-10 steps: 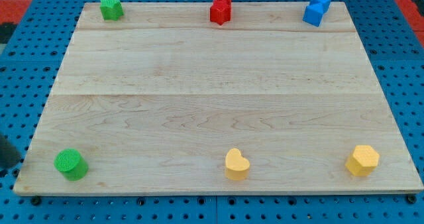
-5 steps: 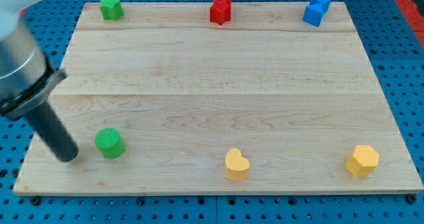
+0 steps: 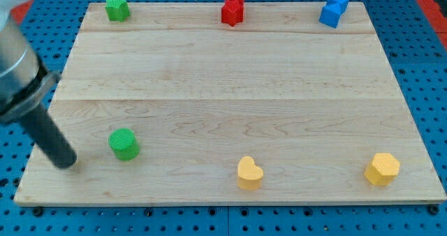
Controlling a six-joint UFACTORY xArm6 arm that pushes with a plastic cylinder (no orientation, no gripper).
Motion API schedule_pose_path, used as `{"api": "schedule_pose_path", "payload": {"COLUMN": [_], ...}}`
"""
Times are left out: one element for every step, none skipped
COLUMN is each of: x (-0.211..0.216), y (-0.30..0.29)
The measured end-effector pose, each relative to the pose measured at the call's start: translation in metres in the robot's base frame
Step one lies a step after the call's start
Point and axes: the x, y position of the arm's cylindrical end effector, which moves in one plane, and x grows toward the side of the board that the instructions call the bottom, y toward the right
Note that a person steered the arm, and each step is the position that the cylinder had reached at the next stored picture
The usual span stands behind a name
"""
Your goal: Place the green circle below the green star
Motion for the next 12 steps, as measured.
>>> {"api": "schedule_pose_path", "payload": {"x": [0.014,-0.019,-0.079,-0.133,-0.147,-0.09,-0.065,-0.111,-0.187,-0.262,-0.286,-0.235], "y": [0.044,0.074,0.068,0.054,0.053,0.045,0.073,0.107,0.092,0.063,0.062,0.062]}}
